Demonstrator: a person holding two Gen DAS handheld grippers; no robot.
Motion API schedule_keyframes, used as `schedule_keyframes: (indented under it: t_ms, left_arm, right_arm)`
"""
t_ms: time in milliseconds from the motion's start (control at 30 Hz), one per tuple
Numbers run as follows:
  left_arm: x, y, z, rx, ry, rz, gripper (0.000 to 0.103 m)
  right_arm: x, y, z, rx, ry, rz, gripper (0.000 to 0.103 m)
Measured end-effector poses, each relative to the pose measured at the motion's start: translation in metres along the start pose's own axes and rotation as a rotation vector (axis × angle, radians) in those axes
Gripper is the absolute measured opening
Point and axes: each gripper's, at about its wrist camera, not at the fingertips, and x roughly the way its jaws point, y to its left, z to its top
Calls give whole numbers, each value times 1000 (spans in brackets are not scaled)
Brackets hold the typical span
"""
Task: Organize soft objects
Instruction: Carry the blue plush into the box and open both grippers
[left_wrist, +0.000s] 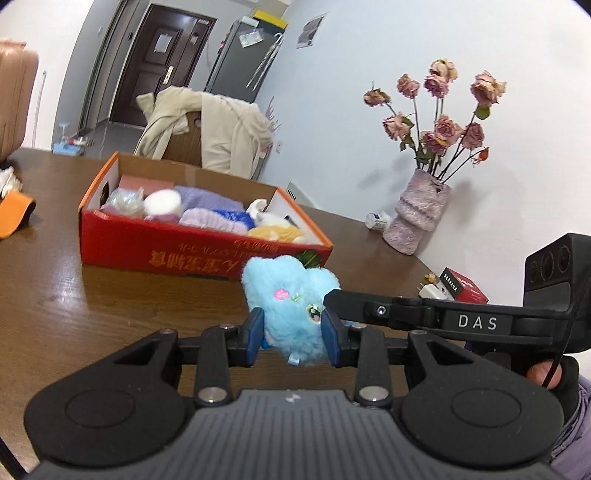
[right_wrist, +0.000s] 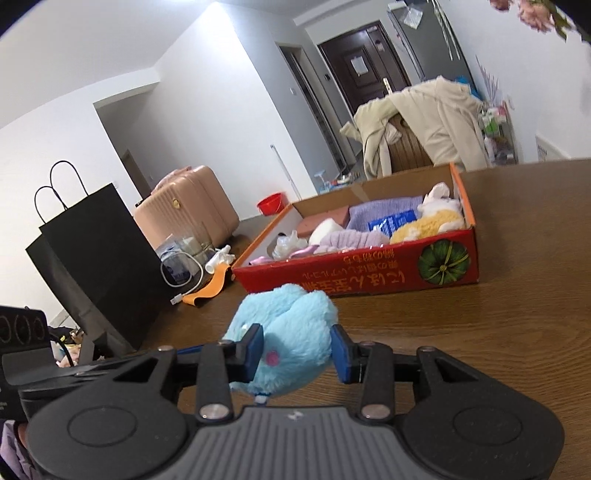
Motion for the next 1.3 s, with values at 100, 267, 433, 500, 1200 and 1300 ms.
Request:
schedule_keyframes:
  t_ms: [100,267,433,500,1200,1300]
  left_arm:
    - [7,-2,17,22,-16,-19,34]
    - [37,13,67,27,-34,-61,34]
    - [81,50,117,-5,-36,-37,34]
    - [101,72,131,-15,-29,2,34]
    - [224,132,116,25,230,131,25]
    - [217,133,111,21,217,140,26]
  right_arm:
    - [-3,-1,15,-21,-23,-13,39]
    - [18,-4,64,-95,-58,-47,39]
    - [81,-18,120,-105,-25,-48,39]
    - [117,-30,140,-64,20,-21,38]
    - [240,-79,123,-52,275,-139,14]
    - [229,-72,124,-59,251,-139,16]
